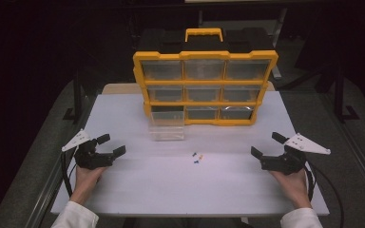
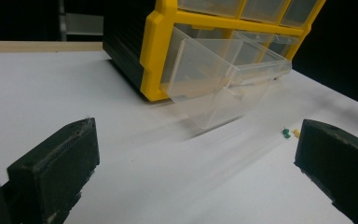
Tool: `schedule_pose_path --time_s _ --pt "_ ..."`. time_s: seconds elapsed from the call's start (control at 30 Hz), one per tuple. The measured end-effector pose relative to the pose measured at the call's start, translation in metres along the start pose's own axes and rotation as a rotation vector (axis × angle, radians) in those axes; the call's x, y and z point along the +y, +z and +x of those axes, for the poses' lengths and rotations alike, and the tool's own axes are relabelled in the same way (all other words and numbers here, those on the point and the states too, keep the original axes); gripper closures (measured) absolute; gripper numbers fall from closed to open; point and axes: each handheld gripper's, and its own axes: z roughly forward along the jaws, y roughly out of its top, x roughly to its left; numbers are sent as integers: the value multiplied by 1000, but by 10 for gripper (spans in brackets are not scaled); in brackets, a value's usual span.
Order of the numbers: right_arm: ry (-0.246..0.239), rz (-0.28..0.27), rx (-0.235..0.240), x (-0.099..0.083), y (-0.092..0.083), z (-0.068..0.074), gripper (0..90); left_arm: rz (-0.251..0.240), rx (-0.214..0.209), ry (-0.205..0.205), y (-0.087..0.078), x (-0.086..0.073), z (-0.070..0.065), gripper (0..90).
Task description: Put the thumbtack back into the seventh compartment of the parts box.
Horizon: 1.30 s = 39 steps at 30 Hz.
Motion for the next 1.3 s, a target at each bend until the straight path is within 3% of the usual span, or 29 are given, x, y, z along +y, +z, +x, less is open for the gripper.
schedule_pose_path --time_s 0.2,0.4,0.67,1.0,1.3 --pt "1 5 0 -1 0 0 0 26 -15 47 9 12 -10 0" --pt "3 3 4 -1 -2 1 0 93 -56 106 24 19 -25 0" --pt "-1 25 9 -3 0 1 0 134 -100 99 37 26 -35 0" --pt "-5 29 10 -3 0 1 0 198 -148 149 57 29 -53 0" --pt "-10 39 17 -4 2 2 0 211 -166 182 68 33 -64 0"
